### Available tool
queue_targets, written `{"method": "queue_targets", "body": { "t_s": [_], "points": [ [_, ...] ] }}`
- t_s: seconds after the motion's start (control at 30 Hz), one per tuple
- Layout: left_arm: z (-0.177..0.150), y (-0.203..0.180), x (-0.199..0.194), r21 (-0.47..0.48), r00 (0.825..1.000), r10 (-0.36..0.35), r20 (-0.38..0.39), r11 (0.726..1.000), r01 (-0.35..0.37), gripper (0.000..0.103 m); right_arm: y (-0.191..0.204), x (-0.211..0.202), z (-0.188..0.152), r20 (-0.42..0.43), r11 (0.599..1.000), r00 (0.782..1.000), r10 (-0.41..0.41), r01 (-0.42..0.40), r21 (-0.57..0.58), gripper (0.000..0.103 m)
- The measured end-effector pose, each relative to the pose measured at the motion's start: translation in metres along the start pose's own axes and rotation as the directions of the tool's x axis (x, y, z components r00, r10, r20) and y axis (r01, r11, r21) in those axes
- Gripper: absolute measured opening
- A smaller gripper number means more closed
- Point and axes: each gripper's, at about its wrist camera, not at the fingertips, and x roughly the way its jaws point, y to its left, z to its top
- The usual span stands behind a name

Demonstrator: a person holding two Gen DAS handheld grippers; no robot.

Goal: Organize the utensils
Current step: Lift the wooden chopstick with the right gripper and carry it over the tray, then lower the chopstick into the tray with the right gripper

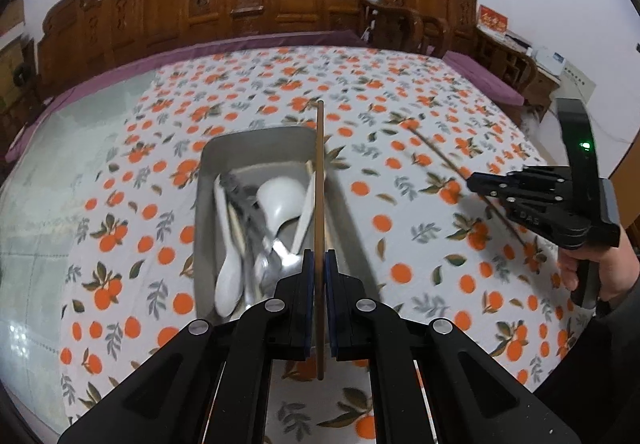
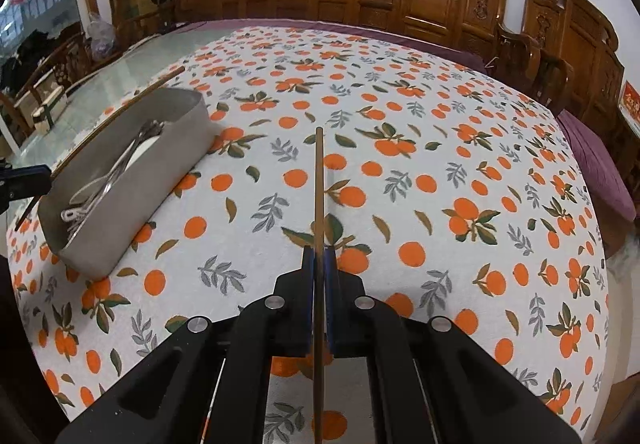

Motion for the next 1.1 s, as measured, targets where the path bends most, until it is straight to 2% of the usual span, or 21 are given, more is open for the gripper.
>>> {"method": "queue_targets", "body": {
  "t_s": [0.27,0.43,0.9,1.1],
  "points": [
    [0.002,0.015,0.02,0.013,0.997,0.051,-0.06,0.999,-0.05,0.004,0.001,0.002,-0.001,-0.002,1.0,1.0,0.004,-0.004,0.001,0.006],
    [0.002,0.022,0.029,0.001,0.996,0.05,-0.073,0.999,-0.05,0.004,0.002,0.002,0.0,-0.001,1.0,1.0,0.007,-0.007,-0.002,0.006],
    [0.0,0.031,0.028,-0.032,0.998,0.058,-0.026,0.998,-0.059,0.005,0.018,-0.01,0.004,0.038,0.998,0.997,0.065,-0.065,-0.001,0.006],
    [-0.001,0.038,0.022,-0.049,0.997,0.074,0.002,0.996,-0.074,0.01,0.037,-0.02,0.007,0.065,0.996,0.994,0.085,-0.084,-0.023,0.006]
  ]
}}
